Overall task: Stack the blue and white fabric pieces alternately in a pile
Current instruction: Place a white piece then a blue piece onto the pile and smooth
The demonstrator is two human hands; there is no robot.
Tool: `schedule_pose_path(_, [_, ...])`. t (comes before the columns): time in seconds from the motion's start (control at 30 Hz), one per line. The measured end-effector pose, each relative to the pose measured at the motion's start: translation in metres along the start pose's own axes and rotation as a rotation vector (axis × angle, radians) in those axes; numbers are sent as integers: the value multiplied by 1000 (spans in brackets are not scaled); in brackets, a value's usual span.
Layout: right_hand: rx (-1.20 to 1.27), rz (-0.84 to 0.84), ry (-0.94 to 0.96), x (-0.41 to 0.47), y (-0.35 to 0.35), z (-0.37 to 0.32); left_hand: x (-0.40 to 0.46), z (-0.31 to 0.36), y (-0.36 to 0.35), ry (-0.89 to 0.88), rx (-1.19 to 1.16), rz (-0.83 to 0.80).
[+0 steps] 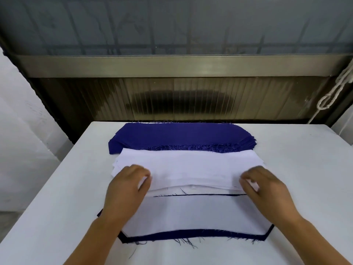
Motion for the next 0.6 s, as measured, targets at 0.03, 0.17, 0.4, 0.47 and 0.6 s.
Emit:
schedule_pose_path(0.03, [8,34,1,14,-7,-2,12,3,-7,-7,-4,35])
schedule_pose_path(0.17, [-15,23,-17,70,-43,-4,58,8,-49,38,45,-68])
schedule_pose_path(0.4, [-114,-161,66,106,-77,7,77,-3,-87,-111,233,-198])
schedule_pose_path(0.47, [-189,-127,117,107,-77,7,79,-2,-85,-159,250,-154])
schedule_pose_path(0.6, [-202,-69,157,108,-75,6,84,4,-79,-241,320,-110])
Point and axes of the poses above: each hand's wrist, its own x-axis towards the middle knuckle, its own y-axis out of the back of the hand, z = x × y, the point moved 4 cm from there along x, towards the middle knuckle, and after that the axes turned 13 degrees about z, right-handed, at the moved point
